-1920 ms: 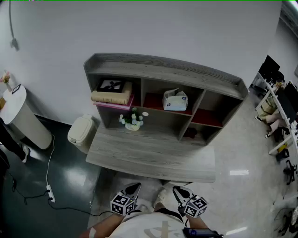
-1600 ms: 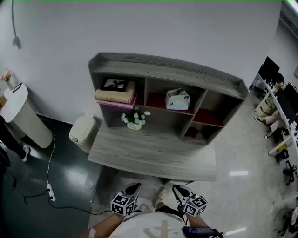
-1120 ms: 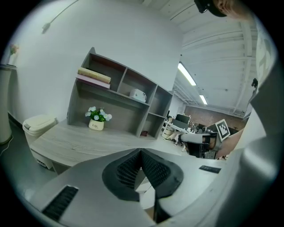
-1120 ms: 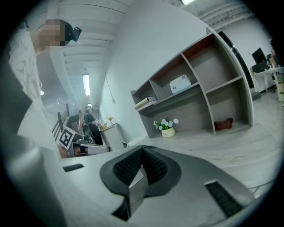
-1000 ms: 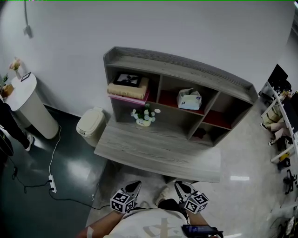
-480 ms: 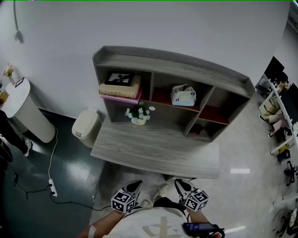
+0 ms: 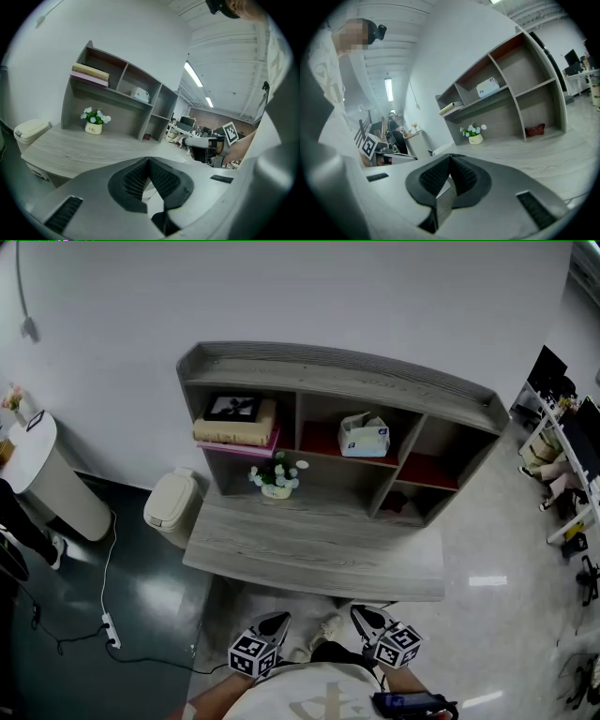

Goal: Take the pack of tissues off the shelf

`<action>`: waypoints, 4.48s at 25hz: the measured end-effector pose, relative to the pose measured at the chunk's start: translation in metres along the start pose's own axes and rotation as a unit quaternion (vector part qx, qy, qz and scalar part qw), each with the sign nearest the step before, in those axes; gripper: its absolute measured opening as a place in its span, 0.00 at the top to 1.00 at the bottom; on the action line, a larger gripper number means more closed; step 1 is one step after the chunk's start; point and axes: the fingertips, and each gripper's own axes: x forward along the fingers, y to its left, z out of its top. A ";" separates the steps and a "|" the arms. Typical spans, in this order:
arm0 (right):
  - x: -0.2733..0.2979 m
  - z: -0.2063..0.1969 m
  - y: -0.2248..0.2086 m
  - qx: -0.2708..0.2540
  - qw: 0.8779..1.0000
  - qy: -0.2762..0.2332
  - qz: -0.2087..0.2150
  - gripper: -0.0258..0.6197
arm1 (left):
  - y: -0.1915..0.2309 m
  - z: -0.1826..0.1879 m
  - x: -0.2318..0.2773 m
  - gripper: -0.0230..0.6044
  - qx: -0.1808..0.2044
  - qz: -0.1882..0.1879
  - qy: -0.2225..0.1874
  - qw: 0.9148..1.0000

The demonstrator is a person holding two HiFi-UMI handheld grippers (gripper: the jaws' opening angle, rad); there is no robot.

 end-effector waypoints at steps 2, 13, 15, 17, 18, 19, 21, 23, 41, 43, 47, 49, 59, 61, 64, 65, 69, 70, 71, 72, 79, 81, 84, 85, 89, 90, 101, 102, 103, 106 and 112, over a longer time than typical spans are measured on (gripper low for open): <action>-0.002 -0.002 -0.004 0.001 1.000 0.005 -0.001 0.95 | 0.000 -0.003 0.001 0.96 -0.005 0.002 0.003 1.000; 0.040 0.004 -0.033 0.016 1.000 0.009 0.019 0.95 | 0.029 0.010 0.016 0.96 -0.011 0.035 0.000 0.999; 0.051 0.007 -0.038 0.014 0.999 0.011 0.026 0.95 | 0.036 0.017 0.023 0.96 -0.012 0.042 -0.001 0.999; 0.060 0.013 -0.047 0.012 0.999 0.012 0.030 0.95 | 0.040 0.025 0.032 0.96 -0.010 0.042 -0.002 0.999; 0.065 0.017 -0.052 0.012 0.999 0.010 0.031 0.95 | 0.043 0.028 0.037 0.96 -0.009 0.041 -0.001 0.999; 0.070 0.021 -0.057 0.013 0.999 0.008 0.031 0.95 | 0.046 0.032 0.041 0.96 -0.008 0.041 0.001 0.999; 0.078 0.029 -0.068 0.015 0.999 0.003 0.030 0.95 | 0.051 0.041 0.052 0.96 -0.006 0.040 0.003 0.999; 0.083 0.038 -0.080 0.017 1.000 -0.001 0.027 0.95 | 0.054 0.050 0.066 0.96 -0.001 0.034 0.003 0.999; 0.108 0.092 -0.179 0.034 0.999 -0.033 0.013 0.95 | 0.061 0.126 0.164 0.96 0.031 0.007 -0.008 0.999; 0.109 0.094 -0.188 0.038 0.999 -0.036 0.014 0.95 | 0.060 0.131 0.172 0.96 0.036 0.006 -0.006 0.999; 0.111 0.100 -0.201 0.047 0.998 -0.044 0.014 0.95 | 0.063 0.138 0.186 0.96 0.045 0.016 0.006 0.999; 0.111 0.102 -0.205 0.049 0.998 -0.048 0.015 0.95 | 0.065 0.141 0.191 0.96 0.047 0.020 0.009 0.999; 0.108 0.113 -0.230 0.048 0.997 -0.063 -0.008 0.95 | 0.070 0.166 0.215 0.96 0.056 0.008 0.004 0.998; 0.107 0.116 -0.230 0.048 0.997 -0.067 -0.013 0.95 | 0.069 0.170 0.217 0.96 0.061 0.000 0.005 0.998; 0.107 0.121 -0.231 0.052 0.995 -0.077 -0.024 0.95 | 0.073 0.179 0.222 0.96 0.069 -0.010 0.004 0.998; 0.106 0.123 -0.231 0.055 0.995 -0.081 -0.029 0.95 | 0.075 0.184 0.223 0.96 0.070 -0.012 0.002 0.997; 0.106 0.127 -0.227 0.058 0.994 -0.088 -0.042 0.95 | 0.079 0.207 0.228 0.96 0.073 -0.025 -0.015 0.997; 0.105 0.127 -0.226 0.058 0.993 -0.089 -0.045 0.95 | 0.080 0.212 0.229 0.96 0.073 -0.028 -0.018 0.997; 0.104 0.126 -0.224 0.058 0.993 -0.089 -0.048 0.95 | 0.080 0.215 0.230 0.96 0.073 -0.031 -0.020 0.997; 0.104 0.126 -0.223 0.059 0.993 -0.089 -0.052 0.95 | 0.080 0.219 0.231 0.96 0.074 -0.032 -0.021 0.997; 0.101 0.125 -0.220 0.061 0.992 -0.090 -0.064 0.95 | 0.074 0.258 0.241 0.96 0.088 -0.048 -0.043 0.994; 0.102 0.125 -0.220 0.061 0.992 -0.089 -0.065 0.95 | 0.072 0.270 0.244 0.96 0.097 -0.050 -0.050 0.993; 0.104 0.124 -0.219 0.062 0.992 -0.087 -0.065 0.95 | 0.070 0.285 0.247 0.96 0.108 -0.046 -0.058 0.991; 0.104 0.123 -0.218 0.062 0.992 -0.087 -0.065 0.95 | 0.070 0.290 0.249 0.96 0.111 -0.043 -0.061 0.991; 0.104 0.119 -0.218 0.067 0.992 -0.087 -0.066 0.95 | 0.072 0.308 0.254 0.96 0.126 -0.025 -0.073 0.989; 0.104 0.118 -0.218 0.069 0.992 -0.087 -0.066 0.95 | 0.072 0.312 0.254 0.96 0.129 -0.021 -0.076 0.989; 0.099 0.114 -0.221 0.074 0.991 -0.091 -0.068 0.95 | 0.066 0.338 0.264 0.86 0.138 -0.010 -0.092 0.986; 0.098 0.114 -0.221 0.075 0.991 -0.091 -0.068 0.95 | 0.064 0.340 0.265 0.85 0.139 -0.010 -0.093 0.986; 0.098 0.114 -0.221 0.076 0.991 -0.092 -0.067 0.95 | 0.063 0.343 0.266 0.85 0.142 -0.010 -0.095 0.985; 0.097 0.112 -0.222 0.079 0.990 -0.093 -0.068 0.95 | 0.058 0.353 0.271 0.85 0.151 -0.010 -0.099 0.984; 0.094 0.109 -0.223 0.082 0.990 -0.094 -0.068 0.95 | 0.055 0.375 0.280 0.73 0.157 0.003 -0.107 0.982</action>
